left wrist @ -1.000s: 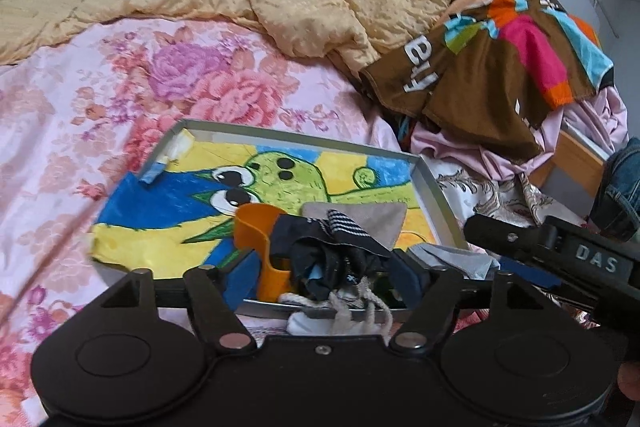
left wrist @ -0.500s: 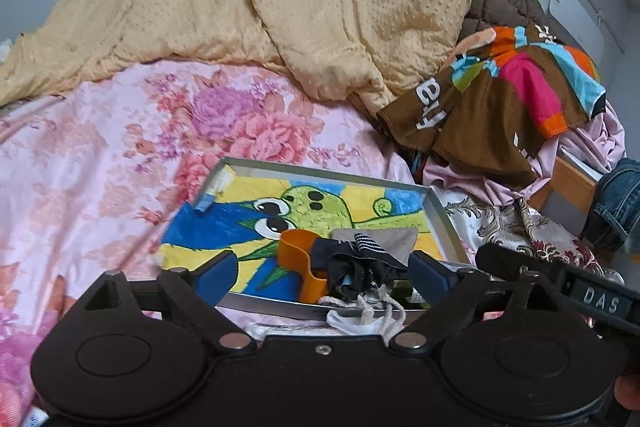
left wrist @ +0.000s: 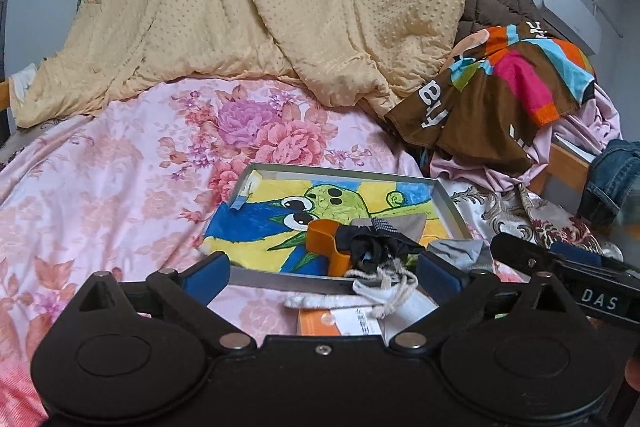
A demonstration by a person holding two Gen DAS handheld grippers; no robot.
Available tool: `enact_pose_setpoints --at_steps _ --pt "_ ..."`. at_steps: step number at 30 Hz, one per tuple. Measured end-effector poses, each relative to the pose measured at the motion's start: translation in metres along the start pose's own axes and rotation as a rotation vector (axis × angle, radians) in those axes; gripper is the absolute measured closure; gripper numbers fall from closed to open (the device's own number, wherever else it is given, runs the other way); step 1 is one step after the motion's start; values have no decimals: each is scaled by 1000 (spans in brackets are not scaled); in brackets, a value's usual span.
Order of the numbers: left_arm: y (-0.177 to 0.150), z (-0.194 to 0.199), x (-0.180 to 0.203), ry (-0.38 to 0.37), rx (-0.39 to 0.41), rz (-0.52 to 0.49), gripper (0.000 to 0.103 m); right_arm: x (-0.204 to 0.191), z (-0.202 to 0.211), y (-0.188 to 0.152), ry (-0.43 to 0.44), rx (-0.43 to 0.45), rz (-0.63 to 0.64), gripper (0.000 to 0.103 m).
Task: Organize soft objects
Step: 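Open both grippers and withdraw them from the tray, then reach left tool toward striped yellow sock while right reaches white folded cloth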
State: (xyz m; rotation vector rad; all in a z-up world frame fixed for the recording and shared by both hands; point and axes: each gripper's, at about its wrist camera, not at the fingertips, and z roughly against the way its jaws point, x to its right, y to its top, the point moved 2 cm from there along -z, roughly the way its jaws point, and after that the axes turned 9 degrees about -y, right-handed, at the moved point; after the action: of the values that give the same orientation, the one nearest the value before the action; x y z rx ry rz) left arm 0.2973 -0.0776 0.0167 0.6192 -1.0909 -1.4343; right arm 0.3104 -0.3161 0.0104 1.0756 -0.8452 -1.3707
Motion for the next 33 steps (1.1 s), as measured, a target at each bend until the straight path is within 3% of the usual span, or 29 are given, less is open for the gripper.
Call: enact_pose_setpoints --at_steps 11,20,33 --pt "-20 43 1 -11 -5 -10 2 -5 54 -9 -50 95 31 0" --pt "-34 87 5 -46 9 -50 1 -11 85 -19 -70 92 46 0" --pt "-74 121 -6 -69 -23 -104 1 -39 123 -40 -22 48 111 0"
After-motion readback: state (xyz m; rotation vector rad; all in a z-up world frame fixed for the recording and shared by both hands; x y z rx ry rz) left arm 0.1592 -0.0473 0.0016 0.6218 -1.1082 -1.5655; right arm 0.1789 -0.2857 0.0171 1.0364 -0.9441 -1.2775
